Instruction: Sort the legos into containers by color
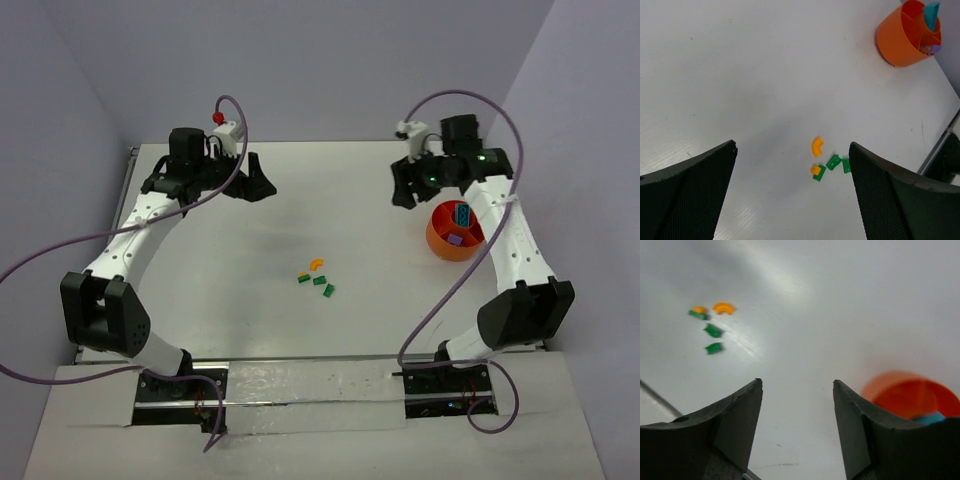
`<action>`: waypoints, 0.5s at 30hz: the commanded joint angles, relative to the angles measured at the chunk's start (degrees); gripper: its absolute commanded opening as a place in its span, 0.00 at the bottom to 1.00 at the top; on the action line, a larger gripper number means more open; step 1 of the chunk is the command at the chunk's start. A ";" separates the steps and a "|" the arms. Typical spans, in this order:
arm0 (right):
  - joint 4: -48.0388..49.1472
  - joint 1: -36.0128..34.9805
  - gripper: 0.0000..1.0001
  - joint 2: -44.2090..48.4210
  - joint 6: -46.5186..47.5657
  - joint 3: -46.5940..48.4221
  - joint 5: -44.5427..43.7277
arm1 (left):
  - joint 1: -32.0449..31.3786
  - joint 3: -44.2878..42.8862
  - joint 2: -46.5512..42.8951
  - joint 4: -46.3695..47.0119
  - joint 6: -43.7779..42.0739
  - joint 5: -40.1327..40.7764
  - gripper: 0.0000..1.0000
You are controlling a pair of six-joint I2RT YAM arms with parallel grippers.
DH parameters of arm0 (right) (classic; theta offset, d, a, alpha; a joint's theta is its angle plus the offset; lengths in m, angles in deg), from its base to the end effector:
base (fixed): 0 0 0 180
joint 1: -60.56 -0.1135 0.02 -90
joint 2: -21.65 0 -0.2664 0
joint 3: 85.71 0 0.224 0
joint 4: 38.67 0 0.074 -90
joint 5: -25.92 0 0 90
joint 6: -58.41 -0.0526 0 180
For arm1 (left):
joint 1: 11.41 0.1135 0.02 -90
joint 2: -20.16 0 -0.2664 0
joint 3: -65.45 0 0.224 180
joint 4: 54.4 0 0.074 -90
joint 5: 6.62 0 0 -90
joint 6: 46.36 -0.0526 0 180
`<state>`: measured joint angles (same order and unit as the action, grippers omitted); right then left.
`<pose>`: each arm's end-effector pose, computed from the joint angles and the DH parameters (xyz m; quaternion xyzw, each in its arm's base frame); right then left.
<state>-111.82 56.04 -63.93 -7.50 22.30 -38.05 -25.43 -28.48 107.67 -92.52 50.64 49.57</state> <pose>0.2806 0.0453 0.3707 -0.3001 0.8705 0.1534 0.3588 0.3142 -0.1086 0.3428 0.1925 0.8254 -0.3347 0.4119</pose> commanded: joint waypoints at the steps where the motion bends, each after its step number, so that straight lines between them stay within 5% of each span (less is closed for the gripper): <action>1: 2.15 -11.15 0.63 -1.35 -0.01 -2.18 1.39 | 2.25 1.17 -2.87 3.54 0.00 -8.09 0.98; 15: 15.40 -31.85 0.56 -2.63 -8.66 -22.66 -2.21 | 5.94 4.04 -4.77 6.06 2.29 -7.68 0.97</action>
<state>-102.46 26.67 -66.78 -14.36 1.12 -38.62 -19.81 -24.73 105.15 -89.67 52.45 43.96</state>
